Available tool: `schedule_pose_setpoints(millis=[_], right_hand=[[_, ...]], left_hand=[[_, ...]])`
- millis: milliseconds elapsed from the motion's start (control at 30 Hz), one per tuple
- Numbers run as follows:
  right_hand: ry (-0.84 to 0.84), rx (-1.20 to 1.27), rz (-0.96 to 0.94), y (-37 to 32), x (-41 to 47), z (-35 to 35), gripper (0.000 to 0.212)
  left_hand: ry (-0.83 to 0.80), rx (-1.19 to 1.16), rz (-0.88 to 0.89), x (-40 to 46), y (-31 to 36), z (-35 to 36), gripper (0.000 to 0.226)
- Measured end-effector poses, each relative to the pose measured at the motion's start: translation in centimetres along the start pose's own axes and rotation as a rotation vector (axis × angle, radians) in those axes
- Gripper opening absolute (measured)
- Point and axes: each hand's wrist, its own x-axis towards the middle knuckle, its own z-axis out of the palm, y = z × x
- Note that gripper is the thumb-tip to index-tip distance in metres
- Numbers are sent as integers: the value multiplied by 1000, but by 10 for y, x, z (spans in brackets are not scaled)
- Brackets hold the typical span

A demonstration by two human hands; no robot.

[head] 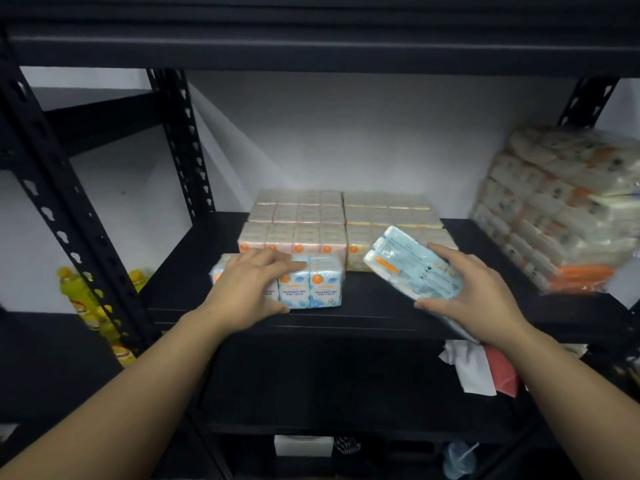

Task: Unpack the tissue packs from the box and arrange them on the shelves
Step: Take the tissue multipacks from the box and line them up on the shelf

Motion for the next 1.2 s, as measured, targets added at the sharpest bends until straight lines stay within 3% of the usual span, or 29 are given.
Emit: schedule_pose_setpoints(millis=[533, 800, 1033, 1200], right_hand=[[-70, -120, 54, -8, -2, 4, 97], [-80, -168, 16, -18, -2, 2, 97], [-85, -155, -38, -5, -17, -7, 101], [-135, -171, -48, 14, -24, -19, 101]], left_hand=[[86, 11, 28, 14, -12, 27, 79], [195, -164, -8, 22, 12, 23, 64], [85, -489, 12, 58, 102, 17, 71], [-57, -434, -13, 80, 140, 33, 64]])
